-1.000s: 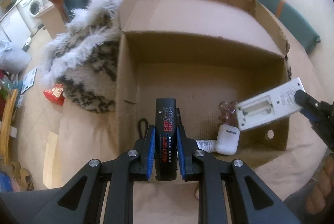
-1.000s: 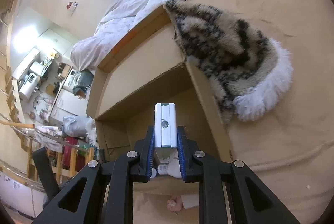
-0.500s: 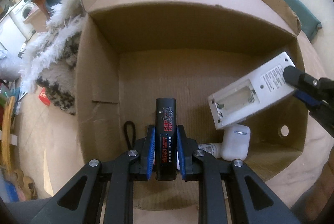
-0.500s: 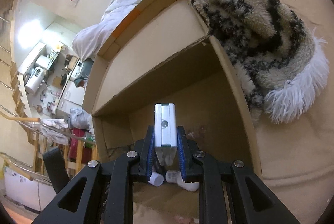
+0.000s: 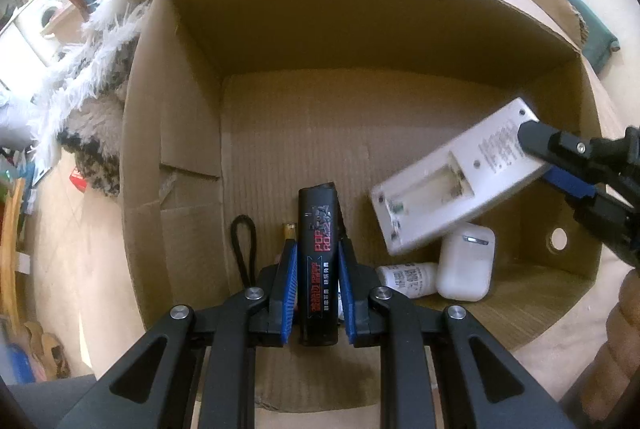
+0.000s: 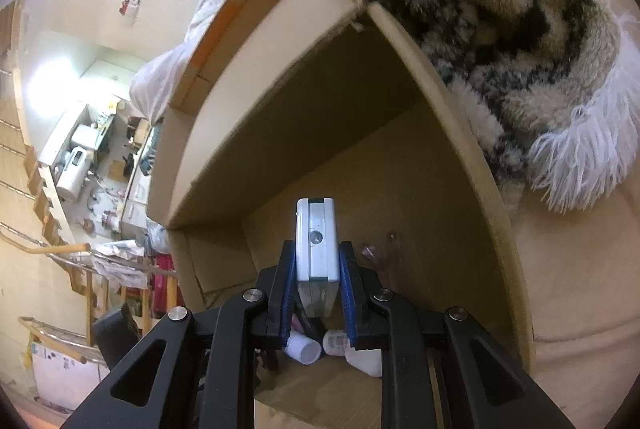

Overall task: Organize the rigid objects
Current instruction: 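Lower the black stick and white charger into the box and open both grippers, then withdraw both grippers from the box toward the remaining items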

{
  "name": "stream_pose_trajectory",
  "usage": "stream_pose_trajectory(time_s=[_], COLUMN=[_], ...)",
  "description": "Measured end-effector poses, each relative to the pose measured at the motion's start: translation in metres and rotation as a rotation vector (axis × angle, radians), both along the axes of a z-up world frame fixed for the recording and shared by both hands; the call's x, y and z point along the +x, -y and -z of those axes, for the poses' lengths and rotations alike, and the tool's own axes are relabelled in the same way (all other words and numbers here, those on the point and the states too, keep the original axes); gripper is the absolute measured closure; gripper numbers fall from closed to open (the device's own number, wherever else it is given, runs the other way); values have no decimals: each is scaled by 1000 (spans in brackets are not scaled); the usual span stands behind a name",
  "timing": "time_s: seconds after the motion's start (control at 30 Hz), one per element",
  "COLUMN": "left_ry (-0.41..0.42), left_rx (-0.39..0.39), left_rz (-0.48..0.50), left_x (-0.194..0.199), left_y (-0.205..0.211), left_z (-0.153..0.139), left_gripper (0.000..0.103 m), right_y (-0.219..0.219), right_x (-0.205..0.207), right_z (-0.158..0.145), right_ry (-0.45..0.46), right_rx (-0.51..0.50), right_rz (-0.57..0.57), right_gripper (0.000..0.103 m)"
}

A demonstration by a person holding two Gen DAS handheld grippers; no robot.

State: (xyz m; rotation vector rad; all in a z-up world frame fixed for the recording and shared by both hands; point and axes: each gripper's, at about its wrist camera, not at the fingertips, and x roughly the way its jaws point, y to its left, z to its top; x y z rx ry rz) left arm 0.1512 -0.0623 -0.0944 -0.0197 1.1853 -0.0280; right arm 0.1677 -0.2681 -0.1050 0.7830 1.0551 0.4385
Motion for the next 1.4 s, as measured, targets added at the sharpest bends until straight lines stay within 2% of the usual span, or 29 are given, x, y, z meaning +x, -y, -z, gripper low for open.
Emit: stream_pose_trajectory(time_s=[0.2,0.47,0.57,0.6,0.7,0.8,0.97,1.1,1.17,1.4], left_ry=[-10,-20,-20,-19,-12,-8,6,6,1,7], left_rx=[-8,-18,-12,-9,-5,-19,12,29,28,13], left_rz=[-2,-22,-20,-18,-22,-17,-12,-22,-36,-60], left_x=[1,3,3,3,2,1,0,0,1,-3], left_y=[-6,-14,-13,-13,-13,-14,-10,-12,-16,-29], left_z=[8,13,14,14,9,6,2,1,-1,-6], left_gripper=[85,85,84,84,69,62,48,47,47,47], right_y=[-8,-28,-32,-34,-45,-56,-56,-62,-63,-59], right_x=[1,3,2,2,-1,-4,-2,-3,-4,-7], right_z=[2,-9,-13,-15,-23,-30,-31,-31,-30,-32], right_ry=[1,60,80,92,146,190,178,176,161,157], right_rx=[-70,-252,-282,-295,-327,-379,-339,-283,-245,-237], right_rz=[-11,-20,-26,-29,-69,-94,-105,-149,-158,-147], right_gripper=[81,79,71,63,41,29,20,0,0,0])
